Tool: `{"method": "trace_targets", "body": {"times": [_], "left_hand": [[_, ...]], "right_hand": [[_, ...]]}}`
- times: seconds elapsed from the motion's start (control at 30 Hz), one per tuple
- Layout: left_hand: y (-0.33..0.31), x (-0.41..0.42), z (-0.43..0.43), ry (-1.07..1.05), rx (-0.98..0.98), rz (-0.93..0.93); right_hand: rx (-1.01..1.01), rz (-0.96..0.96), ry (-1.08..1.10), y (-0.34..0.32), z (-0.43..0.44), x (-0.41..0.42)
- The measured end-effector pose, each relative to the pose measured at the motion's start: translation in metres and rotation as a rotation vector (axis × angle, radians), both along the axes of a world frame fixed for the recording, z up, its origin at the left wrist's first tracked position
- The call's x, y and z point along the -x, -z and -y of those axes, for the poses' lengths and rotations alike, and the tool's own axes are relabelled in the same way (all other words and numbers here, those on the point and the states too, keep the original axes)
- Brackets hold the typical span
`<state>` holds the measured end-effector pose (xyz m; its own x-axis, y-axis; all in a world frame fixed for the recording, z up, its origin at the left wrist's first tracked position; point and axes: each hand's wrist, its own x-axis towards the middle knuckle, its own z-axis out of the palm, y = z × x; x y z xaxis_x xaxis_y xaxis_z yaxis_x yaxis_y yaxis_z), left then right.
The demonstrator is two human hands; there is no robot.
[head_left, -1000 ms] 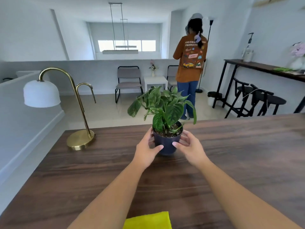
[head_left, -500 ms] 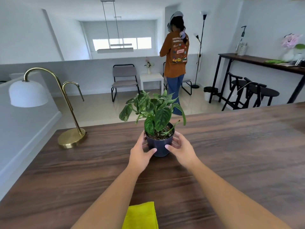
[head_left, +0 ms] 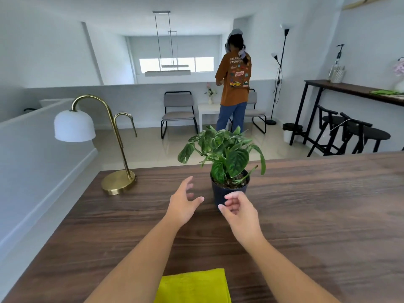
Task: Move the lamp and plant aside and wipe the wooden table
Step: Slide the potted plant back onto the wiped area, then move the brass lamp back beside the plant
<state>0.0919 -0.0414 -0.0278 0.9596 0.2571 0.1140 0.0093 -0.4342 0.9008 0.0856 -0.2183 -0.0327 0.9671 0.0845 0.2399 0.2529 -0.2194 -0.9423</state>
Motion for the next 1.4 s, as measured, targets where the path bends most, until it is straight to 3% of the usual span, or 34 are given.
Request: {"method": "trace_targets", "body": {"times": [0.17, 0.5, 0.73, 0.87, 1.4], "left_hand": [[-0.018, 0.014, -0.058, -0.096, -0.039, -0.008], [-0.024, 0.000, -0.204, -0.297, -0.083, -0.083], [0.002, -0.039, -0.272, -0.338, -0.378, -0.295], [0.011, -0.060, -0.282, -0.215, -0.486, -0.507], [0.014, -0.054, -0.241, -0.269, -0.647, -0.516]], "right_hand": [[0.013, -0.004, -0.171, -0.019, -0.067, -0.007], [0.004, -0.062, -0.303, -0.043, -0.222, -0.072], [0.019, -0.103, -0.363, -0.023, -0.301, -0.113], [0.036, -0.078, -0.350, -0.016, -0.328, -0.121], [0.138, 0.048, -0.233, -0.023, -0.310, -0.109]]}}
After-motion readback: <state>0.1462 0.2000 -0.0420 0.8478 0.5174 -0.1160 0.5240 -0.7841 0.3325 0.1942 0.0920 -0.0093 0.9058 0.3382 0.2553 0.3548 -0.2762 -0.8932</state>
